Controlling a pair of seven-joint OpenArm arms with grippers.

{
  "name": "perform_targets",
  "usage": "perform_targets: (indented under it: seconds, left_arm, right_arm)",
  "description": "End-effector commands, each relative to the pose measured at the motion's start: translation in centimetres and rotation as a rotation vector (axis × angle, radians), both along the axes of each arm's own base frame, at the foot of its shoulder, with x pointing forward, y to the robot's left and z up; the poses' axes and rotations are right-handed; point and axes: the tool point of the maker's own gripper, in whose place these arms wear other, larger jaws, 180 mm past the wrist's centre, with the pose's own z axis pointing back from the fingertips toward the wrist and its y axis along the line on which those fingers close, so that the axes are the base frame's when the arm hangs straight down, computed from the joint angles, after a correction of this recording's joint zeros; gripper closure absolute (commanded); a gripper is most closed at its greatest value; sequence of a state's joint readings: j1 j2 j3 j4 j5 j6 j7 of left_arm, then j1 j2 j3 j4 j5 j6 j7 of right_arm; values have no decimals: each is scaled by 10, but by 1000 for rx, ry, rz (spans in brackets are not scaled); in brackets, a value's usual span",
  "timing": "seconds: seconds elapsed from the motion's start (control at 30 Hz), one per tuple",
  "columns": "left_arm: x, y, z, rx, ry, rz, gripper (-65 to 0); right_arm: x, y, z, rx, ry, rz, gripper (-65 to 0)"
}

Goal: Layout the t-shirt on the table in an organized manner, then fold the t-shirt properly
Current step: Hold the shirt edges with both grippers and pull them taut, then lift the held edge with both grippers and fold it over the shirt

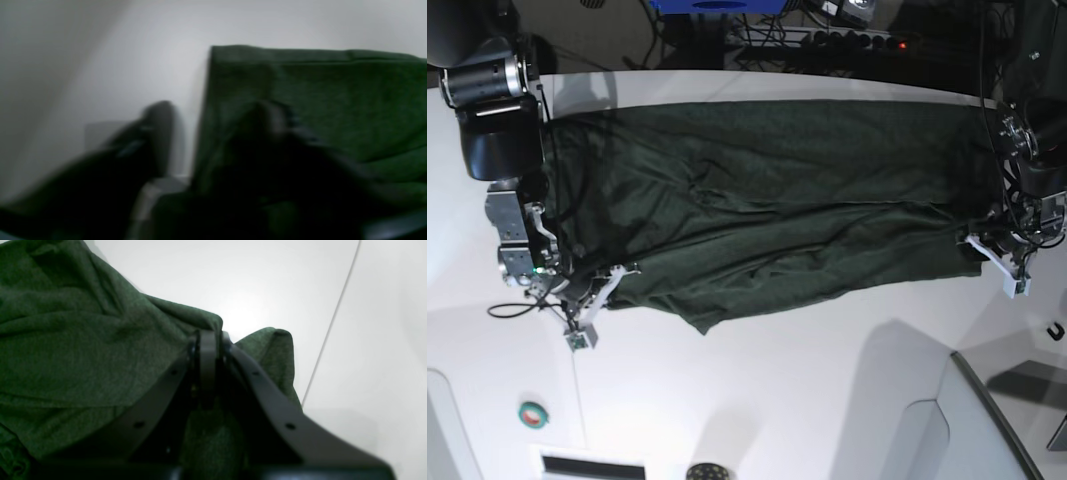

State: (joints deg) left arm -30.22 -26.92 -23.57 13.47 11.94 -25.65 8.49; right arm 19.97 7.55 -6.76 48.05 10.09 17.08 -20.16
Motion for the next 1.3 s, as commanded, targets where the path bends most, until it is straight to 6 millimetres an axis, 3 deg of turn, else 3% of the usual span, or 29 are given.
perform_targets:
  seconds: [0.0, 0.07, 0.2, 0.43, 0.67, 0.77, 0.97, 1.27]
  left_arm:
    - [3, 4, 4, 16, 13, -2, -137]
    - [7, 3, 6, 17, -15, 3, 0]
    - [13, 16, 13, 80, -50, 47, 0]
    - [53, 19, 50, 91, -143, 44, 0]
    - [79, 32, 97, 174, -189, 27, 0]
    - [80, 26, 105, 191, -187, -17, 0]
    - [69, 22, 97, 215, -169, -38, 0]
    - [62, 23, 93, 220, -163, -39, 0]
  right_arm:
    - [18, -2, 20, 5, -67, 2, -6]
    - [18, -2, 20, 5, -67, 2, -6]
    - [18, -2, 20, 5, -67, 2, -6]
    - [21, -1, 23, 8, -76, 2, -6]
    - [36, -2, 40, 11, -120, -2, -6]
    - [43, 0, 54, 13, -161, 4, -6]
    - [48, 4, 72, 15, -217, 15, -6]
    - [29, 10, 70, 19, -230, 31, -6]
